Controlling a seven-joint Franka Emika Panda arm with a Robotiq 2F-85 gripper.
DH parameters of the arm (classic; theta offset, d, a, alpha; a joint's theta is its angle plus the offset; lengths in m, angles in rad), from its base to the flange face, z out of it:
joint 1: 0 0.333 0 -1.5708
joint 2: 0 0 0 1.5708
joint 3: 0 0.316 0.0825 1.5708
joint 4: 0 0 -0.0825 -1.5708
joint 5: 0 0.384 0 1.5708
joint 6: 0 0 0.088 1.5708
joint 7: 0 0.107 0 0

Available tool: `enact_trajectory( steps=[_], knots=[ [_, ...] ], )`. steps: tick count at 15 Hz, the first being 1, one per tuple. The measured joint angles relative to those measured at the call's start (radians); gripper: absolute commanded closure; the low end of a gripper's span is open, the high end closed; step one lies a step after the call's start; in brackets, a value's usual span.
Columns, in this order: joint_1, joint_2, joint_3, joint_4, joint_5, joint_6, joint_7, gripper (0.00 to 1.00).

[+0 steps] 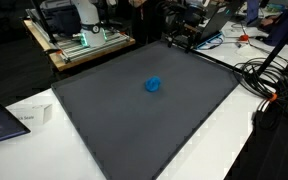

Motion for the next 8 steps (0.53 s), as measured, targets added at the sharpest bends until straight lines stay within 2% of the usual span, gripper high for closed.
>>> enact_trajectory(
  steps=[8],
  knots=[
    [-0.002,0.228,-0.02,0.35,0.051,-0.216,-0.287,0.0]
  ],
)
